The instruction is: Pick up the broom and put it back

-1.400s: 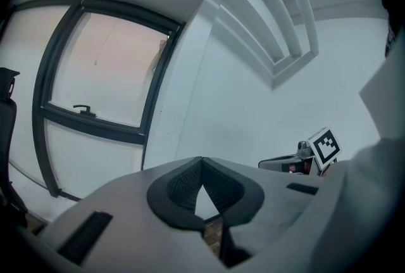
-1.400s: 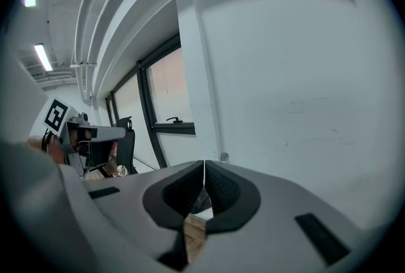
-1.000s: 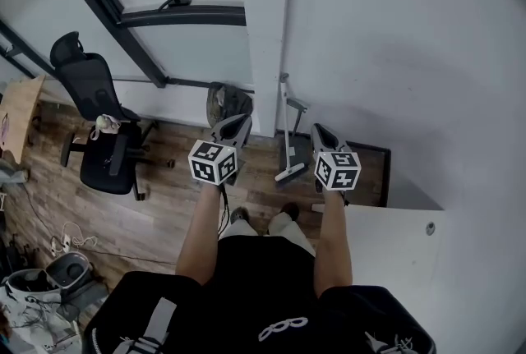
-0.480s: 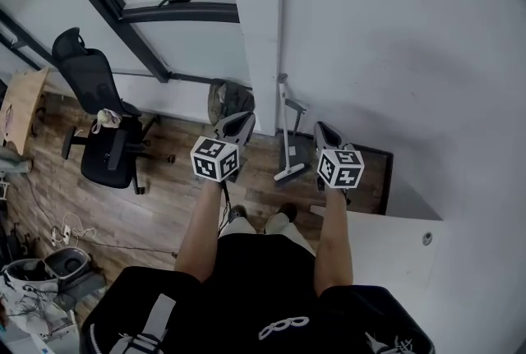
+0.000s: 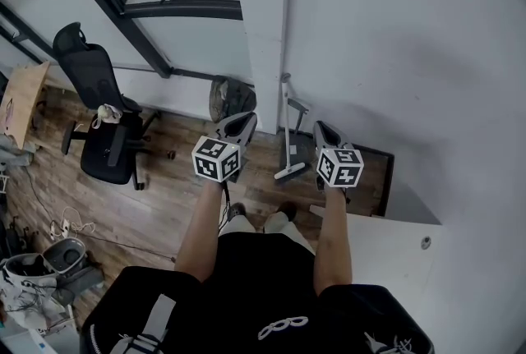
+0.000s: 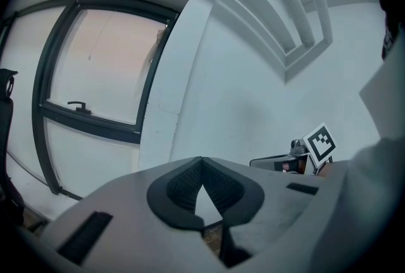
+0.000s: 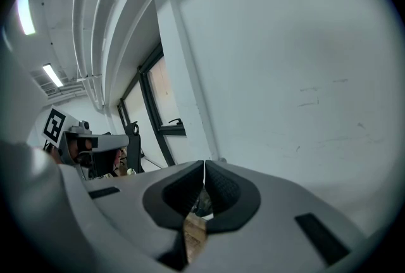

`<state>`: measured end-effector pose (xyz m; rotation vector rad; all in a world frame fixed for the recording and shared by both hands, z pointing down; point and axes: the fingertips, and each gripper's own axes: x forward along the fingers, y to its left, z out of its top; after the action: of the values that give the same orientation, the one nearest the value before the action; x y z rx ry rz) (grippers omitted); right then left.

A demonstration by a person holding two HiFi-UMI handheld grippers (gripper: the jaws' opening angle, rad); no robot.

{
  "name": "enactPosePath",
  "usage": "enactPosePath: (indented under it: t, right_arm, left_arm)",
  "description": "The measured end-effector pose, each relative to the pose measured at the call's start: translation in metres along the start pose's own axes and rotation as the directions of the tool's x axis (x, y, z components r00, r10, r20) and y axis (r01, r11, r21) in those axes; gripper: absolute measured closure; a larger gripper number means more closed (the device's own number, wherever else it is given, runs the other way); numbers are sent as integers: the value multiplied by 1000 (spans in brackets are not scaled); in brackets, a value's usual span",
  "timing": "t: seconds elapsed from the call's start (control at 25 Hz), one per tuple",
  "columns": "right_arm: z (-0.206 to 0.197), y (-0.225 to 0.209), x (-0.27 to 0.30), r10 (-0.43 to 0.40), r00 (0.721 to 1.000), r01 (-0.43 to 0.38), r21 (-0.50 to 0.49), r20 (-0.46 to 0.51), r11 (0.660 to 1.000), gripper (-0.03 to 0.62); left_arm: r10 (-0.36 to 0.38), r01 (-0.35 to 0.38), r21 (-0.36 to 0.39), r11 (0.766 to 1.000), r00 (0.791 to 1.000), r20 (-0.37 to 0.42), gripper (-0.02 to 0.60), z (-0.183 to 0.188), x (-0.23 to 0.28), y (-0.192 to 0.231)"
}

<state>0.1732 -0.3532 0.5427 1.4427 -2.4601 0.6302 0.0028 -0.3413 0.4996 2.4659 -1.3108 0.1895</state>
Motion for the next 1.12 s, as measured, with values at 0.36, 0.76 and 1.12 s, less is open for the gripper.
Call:
enactPosePath:
  t: [0.36, 0.76, 1.12]
  right_arm:
    - [-6, 15, 19, 74, 997, -74, -6, -30, 997, 568]
    - [-35, 17, 72, 100, 991, -107, -78, -88, 991, 509]
    - [-53, 4, 125, 105, 982, -132, -173, -158, 976, 399]
  left_arm:
    - [58, -57, -22, 998, 998, 8, 563, -10, -7, 20]
    - [37, -38, -18, 999, 999, -28, 563, -37, -3, 54]
    - [76, -80, -111, 991, 996, -36, 561, -61, 12, 94]
